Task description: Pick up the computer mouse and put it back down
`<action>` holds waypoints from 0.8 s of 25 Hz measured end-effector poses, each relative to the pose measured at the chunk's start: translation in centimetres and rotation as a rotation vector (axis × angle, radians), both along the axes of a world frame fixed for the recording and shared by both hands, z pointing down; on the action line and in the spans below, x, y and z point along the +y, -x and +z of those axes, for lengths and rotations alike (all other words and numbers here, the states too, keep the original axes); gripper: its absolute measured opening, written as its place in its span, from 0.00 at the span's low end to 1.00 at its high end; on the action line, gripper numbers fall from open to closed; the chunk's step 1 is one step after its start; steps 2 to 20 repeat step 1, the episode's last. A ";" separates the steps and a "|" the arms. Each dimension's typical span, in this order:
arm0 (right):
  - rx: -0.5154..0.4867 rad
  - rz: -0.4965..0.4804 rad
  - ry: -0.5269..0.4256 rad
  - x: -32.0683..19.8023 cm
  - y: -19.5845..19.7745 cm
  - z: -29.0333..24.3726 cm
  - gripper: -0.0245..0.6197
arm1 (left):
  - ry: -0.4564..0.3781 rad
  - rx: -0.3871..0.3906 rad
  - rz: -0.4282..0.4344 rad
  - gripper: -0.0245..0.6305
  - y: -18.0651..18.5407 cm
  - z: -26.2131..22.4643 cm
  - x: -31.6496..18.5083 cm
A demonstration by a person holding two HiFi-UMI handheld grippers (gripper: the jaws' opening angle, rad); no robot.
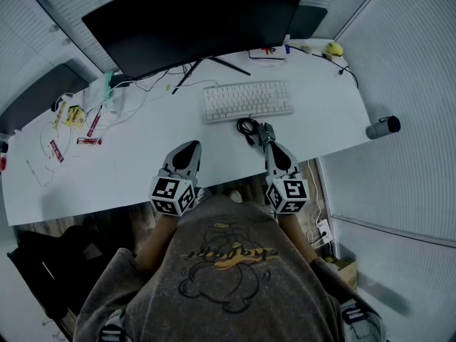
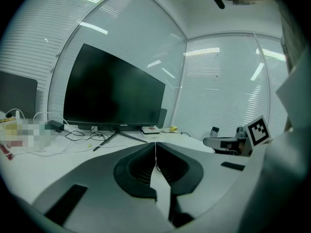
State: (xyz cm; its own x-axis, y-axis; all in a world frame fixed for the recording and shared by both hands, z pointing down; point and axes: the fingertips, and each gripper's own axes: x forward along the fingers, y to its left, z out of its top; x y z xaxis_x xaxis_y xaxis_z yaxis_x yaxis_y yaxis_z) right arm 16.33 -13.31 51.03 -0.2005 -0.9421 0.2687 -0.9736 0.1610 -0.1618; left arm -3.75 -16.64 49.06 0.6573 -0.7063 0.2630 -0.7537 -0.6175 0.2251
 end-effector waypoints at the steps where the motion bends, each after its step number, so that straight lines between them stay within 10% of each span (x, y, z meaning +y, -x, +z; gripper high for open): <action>1: 0.001 0.002 0.001 0.0 -0.1 0.0 0.04 | 0.000 0.000 0.001 0.07 -0.1 0.0 0.0; 20: 0.001 0.002 0.001 0.0 -0.1 0.0 0.04 | 0.000 0.000 0.001 0.07 -0.1 0.0 0.0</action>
